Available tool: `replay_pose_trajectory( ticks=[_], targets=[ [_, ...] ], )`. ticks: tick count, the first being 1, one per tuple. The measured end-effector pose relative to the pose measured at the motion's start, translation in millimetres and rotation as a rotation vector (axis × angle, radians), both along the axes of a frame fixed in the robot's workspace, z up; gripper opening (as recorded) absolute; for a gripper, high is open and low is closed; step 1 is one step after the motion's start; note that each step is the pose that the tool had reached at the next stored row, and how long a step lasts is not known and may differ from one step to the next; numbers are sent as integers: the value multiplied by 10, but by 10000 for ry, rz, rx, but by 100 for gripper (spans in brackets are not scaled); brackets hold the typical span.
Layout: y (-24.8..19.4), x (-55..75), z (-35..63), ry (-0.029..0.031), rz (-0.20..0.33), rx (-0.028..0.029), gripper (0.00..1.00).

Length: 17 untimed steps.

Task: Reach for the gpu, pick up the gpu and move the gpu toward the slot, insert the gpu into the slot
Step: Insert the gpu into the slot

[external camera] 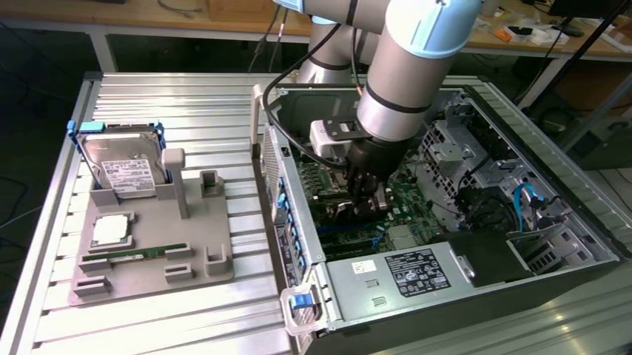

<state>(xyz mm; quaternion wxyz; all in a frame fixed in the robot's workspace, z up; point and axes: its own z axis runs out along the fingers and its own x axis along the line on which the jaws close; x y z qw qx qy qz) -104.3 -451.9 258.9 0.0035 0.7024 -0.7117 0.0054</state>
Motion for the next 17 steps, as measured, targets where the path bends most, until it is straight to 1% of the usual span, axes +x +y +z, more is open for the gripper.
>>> replay_pose_trajectory(
  ticks=[5, 17],
  targets=[
    [0, 0, -5, 0, 0, 3, 27],
    [-1, 0, -58, 1, 0, 1, 27]
  ],
)
